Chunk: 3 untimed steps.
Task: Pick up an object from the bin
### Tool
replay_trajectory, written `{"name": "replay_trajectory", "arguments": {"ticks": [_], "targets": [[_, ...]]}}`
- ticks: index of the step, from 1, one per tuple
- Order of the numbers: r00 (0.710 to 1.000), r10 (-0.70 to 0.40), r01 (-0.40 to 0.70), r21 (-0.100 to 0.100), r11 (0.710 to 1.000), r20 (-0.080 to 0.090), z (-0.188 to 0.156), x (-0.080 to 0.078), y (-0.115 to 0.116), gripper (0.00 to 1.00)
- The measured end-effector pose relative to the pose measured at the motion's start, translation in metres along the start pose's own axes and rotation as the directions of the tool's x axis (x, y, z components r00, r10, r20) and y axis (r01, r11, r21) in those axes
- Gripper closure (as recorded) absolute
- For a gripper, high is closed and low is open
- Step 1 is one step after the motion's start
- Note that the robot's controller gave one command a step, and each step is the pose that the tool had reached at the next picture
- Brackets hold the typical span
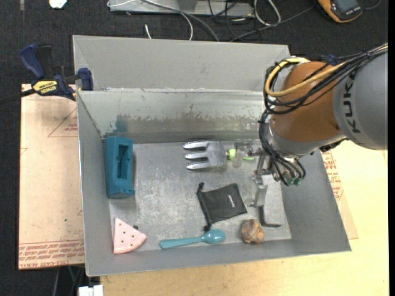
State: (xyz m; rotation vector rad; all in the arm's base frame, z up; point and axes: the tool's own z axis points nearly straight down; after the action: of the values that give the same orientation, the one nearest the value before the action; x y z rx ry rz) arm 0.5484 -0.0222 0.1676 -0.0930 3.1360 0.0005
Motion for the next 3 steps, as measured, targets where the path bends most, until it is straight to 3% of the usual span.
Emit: {"name": "replay_trajectory", "arguments": {"ticks": [1,2,3], "targets": [[0.999,0.037,-0.037,-0.001,0.999,0.001,0.007,-0.008,0.008,0.00],[0.987,-0.160,0.160,-0.001,0.987,0.001,0.038,0.000,0.036,0.00],[0.960,-0.280,0.280,0.003,0.960,0.006,0.080,0.003,0.034,0.00]]}}
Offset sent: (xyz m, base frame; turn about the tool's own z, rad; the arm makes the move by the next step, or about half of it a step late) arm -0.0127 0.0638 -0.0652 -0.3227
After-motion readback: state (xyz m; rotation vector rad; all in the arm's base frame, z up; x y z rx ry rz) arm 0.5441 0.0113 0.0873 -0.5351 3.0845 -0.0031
